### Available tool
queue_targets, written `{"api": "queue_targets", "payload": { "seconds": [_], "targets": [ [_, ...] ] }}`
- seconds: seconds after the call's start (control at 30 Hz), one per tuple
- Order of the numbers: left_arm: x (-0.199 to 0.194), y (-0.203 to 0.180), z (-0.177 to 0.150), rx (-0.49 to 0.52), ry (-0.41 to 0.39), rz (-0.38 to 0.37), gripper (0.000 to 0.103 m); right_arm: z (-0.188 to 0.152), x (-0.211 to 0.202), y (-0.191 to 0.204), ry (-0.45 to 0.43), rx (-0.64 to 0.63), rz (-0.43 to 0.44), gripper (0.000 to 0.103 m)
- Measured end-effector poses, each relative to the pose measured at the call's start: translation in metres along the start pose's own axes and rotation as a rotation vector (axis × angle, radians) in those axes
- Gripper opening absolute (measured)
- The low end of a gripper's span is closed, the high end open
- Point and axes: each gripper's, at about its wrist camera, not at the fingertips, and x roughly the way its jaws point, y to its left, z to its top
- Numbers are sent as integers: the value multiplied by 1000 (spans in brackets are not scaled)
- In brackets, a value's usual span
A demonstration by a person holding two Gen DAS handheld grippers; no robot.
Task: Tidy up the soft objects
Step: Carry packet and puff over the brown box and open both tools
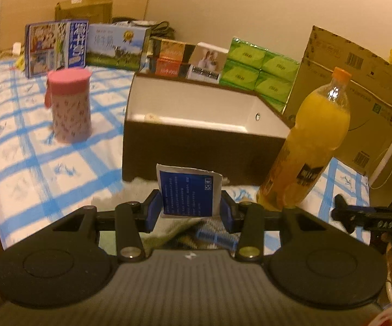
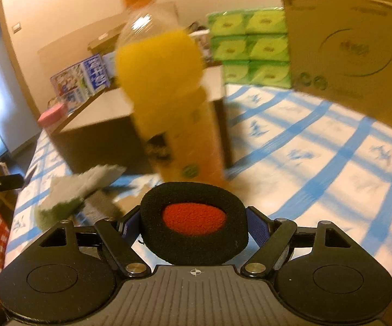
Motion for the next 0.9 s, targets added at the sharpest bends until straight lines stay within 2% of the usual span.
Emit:
{"api": "queue_targets", "payload": {
  "seconds": [0.23, 0.43, 0.57, 0.9],
  "targets": [
    [10, -8, 28, 55, -26, 2, 41, 42, -8, -46, -69, 24, -25, 79],
    [31, -11, 59, 90, -42, 9, 41, 100, 7, -63, -92, 12, 15, 79],
    [49, -12, 82, 87, -49, -7, 41, 142, 27, -67, -108, 18, 77, 79],
    [115, -22, 148, 111, -35, -36, 41, 233, 124, -48, -25, -79, 301, 79]
  ]
}}
